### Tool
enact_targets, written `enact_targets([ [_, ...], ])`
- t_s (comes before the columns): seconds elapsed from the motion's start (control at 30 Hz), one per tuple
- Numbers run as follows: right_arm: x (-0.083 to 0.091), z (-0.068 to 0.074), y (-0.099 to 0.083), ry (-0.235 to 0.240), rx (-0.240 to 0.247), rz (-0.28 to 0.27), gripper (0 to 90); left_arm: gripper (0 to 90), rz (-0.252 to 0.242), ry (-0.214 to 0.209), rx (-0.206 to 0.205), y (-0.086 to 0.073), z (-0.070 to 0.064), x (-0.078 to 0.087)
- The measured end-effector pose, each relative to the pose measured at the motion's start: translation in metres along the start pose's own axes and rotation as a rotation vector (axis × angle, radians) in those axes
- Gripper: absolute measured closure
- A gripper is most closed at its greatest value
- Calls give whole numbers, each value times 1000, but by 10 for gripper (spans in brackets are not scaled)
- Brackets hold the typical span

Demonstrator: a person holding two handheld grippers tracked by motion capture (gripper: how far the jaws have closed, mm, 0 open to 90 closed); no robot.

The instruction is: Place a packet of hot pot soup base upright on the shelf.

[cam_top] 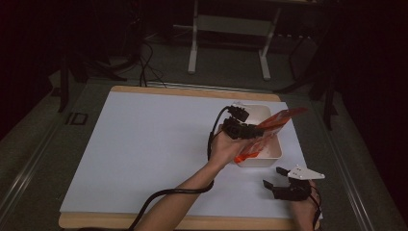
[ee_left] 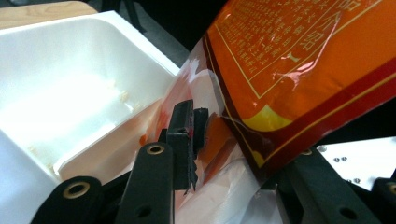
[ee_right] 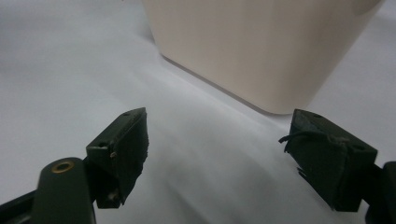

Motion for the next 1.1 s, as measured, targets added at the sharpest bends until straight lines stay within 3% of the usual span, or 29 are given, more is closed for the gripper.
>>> enact_targets([
  [0.07, 0, 0, 0, 1, 0, -1, 202, 665, 9, -5, -17, -1, 0, -1],
  [0.23, 0, 0, 0, 4, -1, 0, 202, 593, 38, -33, -11, -7, 4, -4],
  [0.27, 0, 0, 0, 5, -1, -1, 202, 581, 57, -28, -16, -10, 5, -5],
  [0.33, 0, 0, 0, 5, 0, 1, 203, 577, 157, 45, -56, -22, 11, -10],
  [0.37, 0, 0, 0, 5, -1, 2, 203, 588, 199, 61, -67, -30, 16, -12],
  [0.43, 0, 0, 0, 6, 0, 1, 202, 619, 156, 26, -30, -35, 22, -11],
  [0.6, -1, 1, 0, 1, 4, 8, 203, 697, 152, 55, 6, -34, 24, -12],
  [0.7, -2, 0, -1, -3, 2, 18, 204, 716, 113, 32, 48, -40, 24, -16],
  [0.8, -2, 1, -1, -11, 3, 18, 206, 728, 82, 6, 57, -45, 25, -17],
  [0.93, -2, 1, -1, -13, 5, 21, 208, 740, 84, -2, 54, -48, 25, -19],
  [1.1, -2, 1, -1, -15, 6, 22, 208, 751, 37, -41, 75, -56, 31, -19],
])
Point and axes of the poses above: each handheld gripper's, and its own axes: x roughly backward along the jaws, y roughly out of its top, z roughly to its left, the point moved 7 cm from there along -x, roughly forward along the jaws, and after that the axes turned 13 degrees about -y, right-handed, at the moved point
